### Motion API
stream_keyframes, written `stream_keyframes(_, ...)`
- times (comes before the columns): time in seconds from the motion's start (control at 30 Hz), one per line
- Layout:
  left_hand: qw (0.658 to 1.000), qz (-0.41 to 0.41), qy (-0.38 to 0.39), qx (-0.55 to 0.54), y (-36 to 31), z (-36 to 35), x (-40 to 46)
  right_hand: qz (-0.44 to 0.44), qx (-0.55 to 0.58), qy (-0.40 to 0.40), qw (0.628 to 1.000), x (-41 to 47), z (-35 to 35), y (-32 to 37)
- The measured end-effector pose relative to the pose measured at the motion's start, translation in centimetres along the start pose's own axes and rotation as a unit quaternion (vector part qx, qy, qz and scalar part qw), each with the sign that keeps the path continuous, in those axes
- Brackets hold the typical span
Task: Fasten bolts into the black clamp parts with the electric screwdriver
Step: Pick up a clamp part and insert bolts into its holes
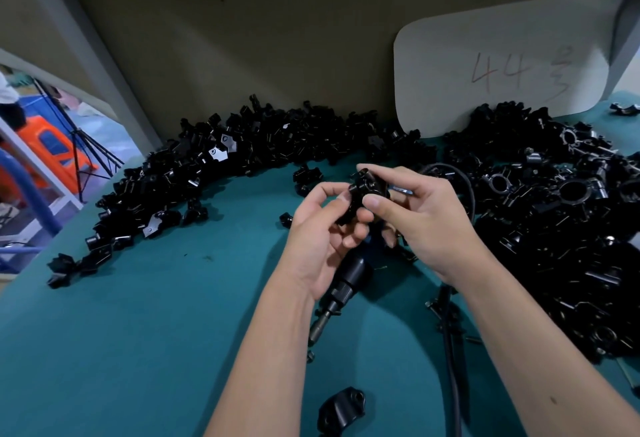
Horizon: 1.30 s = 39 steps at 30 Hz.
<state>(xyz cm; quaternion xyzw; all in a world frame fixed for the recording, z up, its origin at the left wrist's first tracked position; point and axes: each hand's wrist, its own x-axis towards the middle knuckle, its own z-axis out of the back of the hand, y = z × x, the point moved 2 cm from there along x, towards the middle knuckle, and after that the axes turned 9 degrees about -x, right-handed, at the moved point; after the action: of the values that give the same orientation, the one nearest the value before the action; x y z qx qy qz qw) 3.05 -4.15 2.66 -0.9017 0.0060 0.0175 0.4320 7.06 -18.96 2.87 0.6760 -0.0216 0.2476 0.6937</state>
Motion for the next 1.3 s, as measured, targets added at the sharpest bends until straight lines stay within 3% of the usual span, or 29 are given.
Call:
stream_keyframes(0.13,1.0,-0.004,0.028,-0.009,0.0,0.1,-0.1,-0.013,0.014,0.0,1.0,0.0,0.1,0.1)
stream_keyframes(0.33,0.99,-0.075,-0.007,0.118,0.3,0.0,0.1,-0.015,0.013,-0.024,1.0,0.0,0.6,-0.1)
stream_keyframes(0.53,0.995,-0.088,-0.002,0.044,0.1,0.0,0.1,-0.003,-0.026,-0.014,1.0,0.1,1.3,0.1)
stream_keyframes(0.73,0.997,-0.064,-0.035,-0.002,0.1,0.3,0.3,-0.022,0.015,0.021,0.999,-0.2,1.6,0.1)
stream_keyframes(0.9,0.997,-0.066,-0.014,0.028,-0.3,0.7,0.3,-0.011,0.016,-0.011,1.0,0.0,0.9,-0.2)
stream_keyframes(1.07,0.996,-0.082,-0.043,0.007,-0.3,0.7,0.4,-0.009,0.016,-0.008,1.0,0.1,0.9,-0.2)
stream_keyframes(1.3,0.996,-0.084,-0.015,0.026,-0.2,0.9,0.5,-0.017,0.007,0.015,1.0,0.1,1.5,0.2)
